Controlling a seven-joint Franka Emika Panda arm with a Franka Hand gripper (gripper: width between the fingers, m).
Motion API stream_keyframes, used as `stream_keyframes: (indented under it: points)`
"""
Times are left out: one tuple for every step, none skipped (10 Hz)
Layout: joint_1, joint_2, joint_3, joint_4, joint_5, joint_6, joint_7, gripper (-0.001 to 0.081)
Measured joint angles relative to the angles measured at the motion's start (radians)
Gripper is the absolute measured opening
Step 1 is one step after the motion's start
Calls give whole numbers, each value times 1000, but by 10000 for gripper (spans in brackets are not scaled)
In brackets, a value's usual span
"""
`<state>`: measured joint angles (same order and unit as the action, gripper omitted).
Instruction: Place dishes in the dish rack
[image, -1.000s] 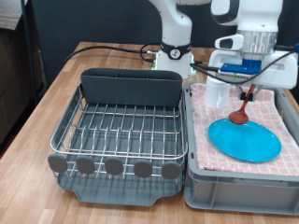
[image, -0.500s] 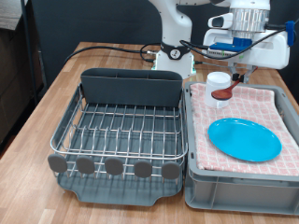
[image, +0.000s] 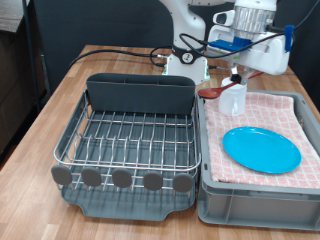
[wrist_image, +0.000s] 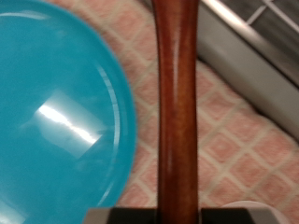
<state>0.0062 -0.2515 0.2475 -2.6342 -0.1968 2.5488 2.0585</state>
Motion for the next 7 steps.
stream_keyframes:
  points:
    - [0,-37,-11,-18,3,-35,18,93]
    - [-1,-74,-23,-38,5,-66,42,93]
    - [-2,-113,-34,-58,27,-94,99,93]
    - [-4,-152,-45,-82,62,-113,176,93]
    - [-5,-190,-56,-112,84,-114,242,93]
    - [-8,-229,-68,-142,89,-118,290,93]
    - [-9,-270,-74,-164,94,-121,327,93]
